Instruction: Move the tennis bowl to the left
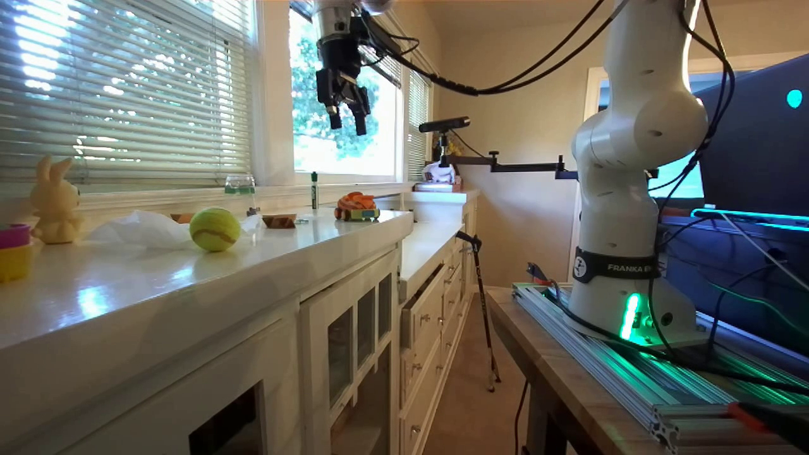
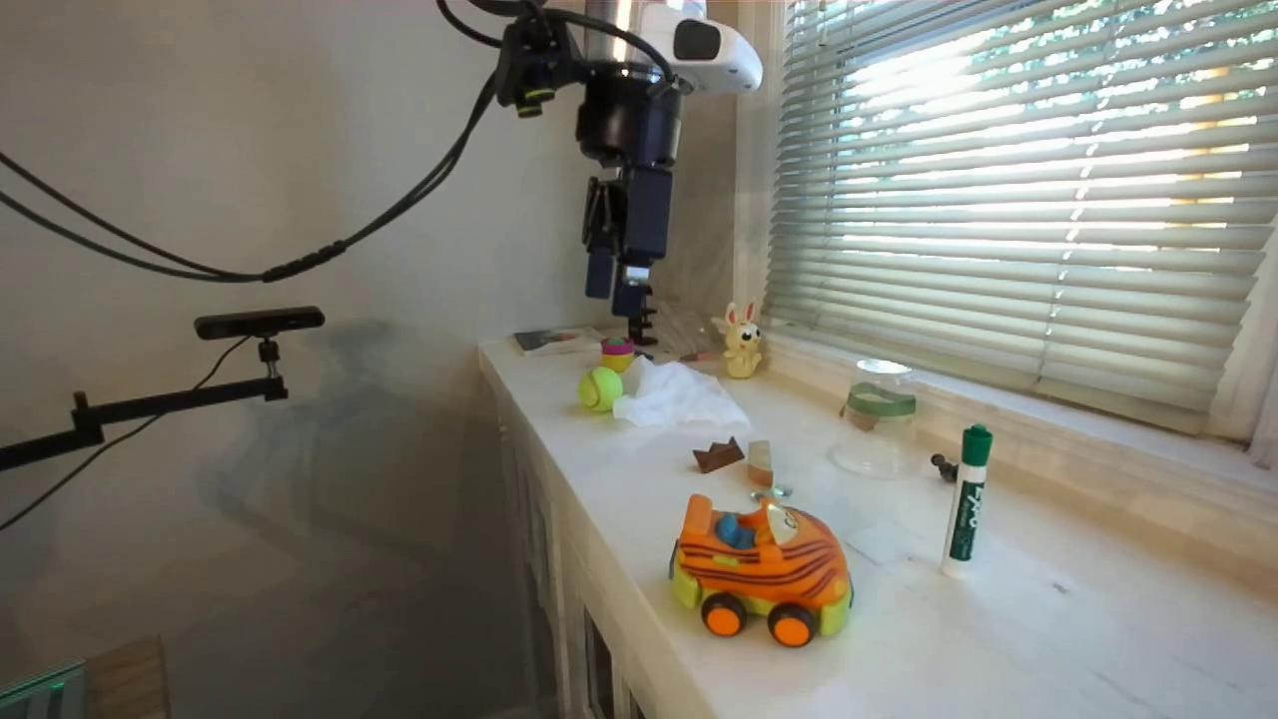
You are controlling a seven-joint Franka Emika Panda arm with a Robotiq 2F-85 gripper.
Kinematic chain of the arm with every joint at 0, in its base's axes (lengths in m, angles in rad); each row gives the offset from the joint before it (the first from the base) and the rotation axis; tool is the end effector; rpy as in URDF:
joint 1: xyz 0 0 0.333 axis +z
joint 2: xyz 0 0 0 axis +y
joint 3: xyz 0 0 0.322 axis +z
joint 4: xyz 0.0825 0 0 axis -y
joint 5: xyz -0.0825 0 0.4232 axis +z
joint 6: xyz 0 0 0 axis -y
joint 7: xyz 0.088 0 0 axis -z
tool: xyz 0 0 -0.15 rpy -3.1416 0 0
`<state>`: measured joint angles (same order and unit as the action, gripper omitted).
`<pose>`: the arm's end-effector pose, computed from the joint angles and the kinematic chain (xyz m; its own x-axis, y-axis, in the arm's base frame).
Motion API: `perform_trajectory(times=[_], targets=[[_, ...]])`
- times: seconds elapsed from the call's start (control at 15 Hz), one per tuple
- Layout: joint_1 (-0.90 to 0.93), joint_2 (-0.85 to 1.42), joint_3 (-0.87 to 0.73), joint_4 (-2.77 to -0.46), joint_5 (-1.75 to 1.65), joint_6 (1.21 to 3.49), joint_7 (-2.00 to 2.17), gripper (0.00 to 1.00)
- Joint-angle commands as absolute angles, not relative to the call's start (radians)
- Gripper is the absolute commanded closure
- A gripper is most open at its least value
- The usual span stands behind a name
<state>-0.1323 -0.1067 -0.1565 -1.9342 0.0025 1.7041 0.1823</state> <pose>0.5240 -0.1573 0.4739 0.8845 -0.4492 -0.1257 -0.4524 -0.8918 0.0039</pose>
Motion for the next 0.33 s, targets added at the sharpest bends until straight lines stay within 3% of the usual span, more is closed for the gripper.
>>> perform_trajectory(times=[0.0, 0.27], targets=[[-0.139, -0.106, -0.151, -1.932, 0.004, 1.703, 0.183, 0.00], [-0.139, -0.107, -0.151, -1.932, 0.005, 1.704, 0.186, 0.00]])
